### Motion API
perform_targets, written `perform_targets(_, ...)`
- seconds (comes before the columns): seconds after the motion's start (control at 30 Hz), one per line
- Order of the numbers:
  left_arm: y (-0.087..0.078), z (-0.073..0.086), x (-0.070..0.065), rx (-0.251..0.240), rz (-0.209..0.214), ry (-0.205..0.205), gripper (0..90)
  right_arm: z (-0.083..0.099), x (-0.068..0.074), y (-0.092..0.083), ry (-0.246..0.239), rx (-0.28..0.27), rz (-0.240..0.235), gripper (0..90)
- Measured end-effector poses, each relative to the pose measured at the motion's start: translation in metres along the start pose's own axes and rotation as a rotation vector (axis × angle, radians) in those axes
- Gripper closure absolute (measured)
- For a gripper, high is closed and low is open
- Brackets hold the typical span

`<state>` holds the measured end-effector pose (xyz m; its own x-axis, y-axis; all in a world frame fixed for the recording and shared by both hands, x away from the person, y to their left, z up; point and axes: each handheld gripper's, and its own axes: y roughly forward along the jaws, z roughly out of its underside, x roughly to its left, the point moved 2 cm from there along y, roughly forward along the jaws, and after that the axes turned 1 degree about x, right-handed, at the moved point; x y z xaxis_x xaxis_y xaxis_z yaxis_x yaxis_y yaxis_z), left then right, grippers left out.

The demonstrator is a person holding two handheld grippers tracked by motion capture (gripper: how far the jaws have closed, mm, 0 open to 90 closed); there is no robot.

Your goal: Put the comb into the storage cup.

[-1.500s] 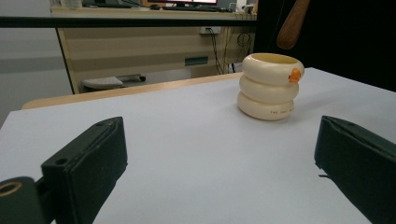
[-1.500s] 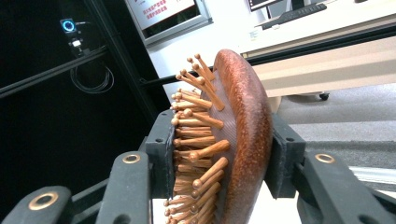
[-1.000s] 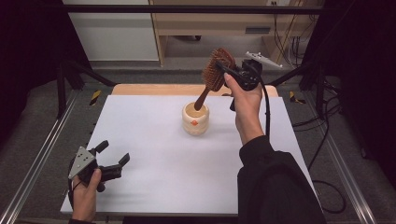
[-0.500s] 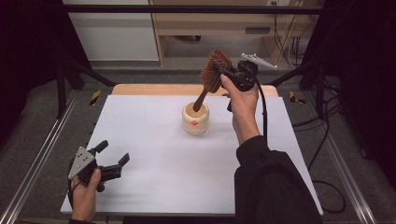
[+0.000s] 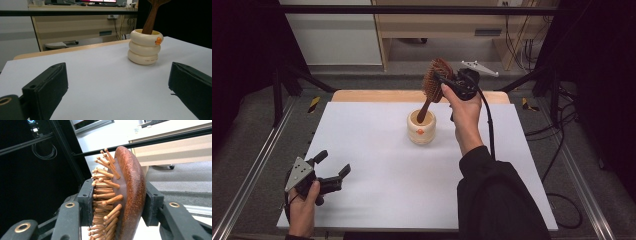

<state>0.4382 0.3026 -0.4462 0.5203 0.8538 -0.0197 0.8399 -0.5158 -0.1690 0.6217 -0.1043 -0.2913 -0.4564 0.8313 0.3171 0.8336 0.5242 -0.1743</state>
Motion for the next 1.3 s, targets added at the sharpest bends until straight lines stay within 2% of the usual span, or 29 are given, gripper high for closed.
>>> perform_targets(0.2, 0.000, 0.000, 0.000, 0.000, -0.001, 0.002, 2.4, 0.005, 0.000, 0.004, 0.006, 0.007, 0.001, 52.8)
perform_targets(0.57, 0.000, 0.000, 0.000, 0.002, -0.001, 0.005, 2.4, 0.016, -0.007, 0.008, 0.014, 0.024, 0.015, 52.7)
perform_targets(1.3, 0.000, 0.000, 0.001, 0.000, -0.002, 0.003, 2.3, 0.028, -0.001, 0.018, 0.005, 0.050, 0.009, 52.6)
